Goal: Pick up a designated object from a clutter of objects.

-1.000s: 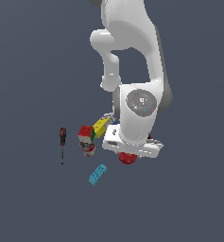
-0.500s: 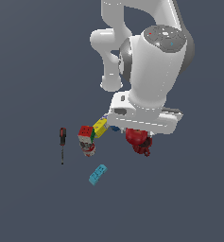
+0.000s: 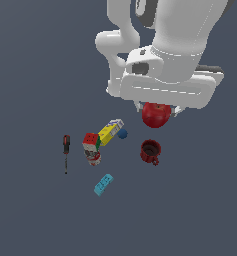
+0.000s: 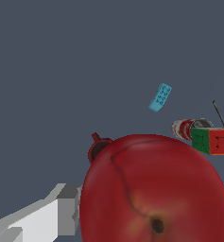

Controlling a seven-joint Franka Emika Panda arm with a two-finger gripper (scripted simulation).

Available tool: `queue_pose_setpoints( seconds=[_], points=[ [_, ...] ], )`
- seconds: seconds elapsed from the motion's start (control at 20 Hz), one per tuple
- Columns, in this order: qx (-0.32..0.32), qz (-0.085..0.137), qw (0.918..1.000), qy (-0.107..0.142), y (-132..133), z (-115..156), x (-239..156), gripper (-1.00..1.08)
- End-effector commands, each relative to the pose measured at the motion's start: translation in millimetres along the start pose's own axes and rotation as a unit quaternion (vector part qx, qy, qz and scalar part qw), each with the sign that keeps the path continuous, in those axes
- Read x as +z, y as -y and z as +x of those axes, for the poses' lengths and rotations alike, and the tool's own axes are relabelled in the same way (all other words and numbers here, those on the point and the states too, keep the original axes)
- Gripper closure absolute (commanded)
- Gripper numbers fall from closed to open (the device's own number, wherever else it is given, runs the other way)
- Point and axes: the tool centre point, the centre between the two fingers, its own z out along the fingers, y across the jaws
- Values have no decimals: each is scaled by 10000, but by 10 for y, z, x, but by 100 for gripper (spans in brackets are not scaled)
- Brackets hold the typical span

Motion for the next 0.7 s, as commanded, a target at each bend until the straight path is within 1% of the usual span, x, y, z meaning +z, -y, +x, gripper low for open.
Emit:
queue_pose_setpoints(
  seconds=[0.0, 0.3, 0.65],
  points=[
    [1, 1, 10000, -5, 26, -50, -221, 108],
    [3, 3, 10000, -6, 72, -116, -547, 108],
    [4, 6, 10000, -6, 91, -131, -671, 108]
  ],
)
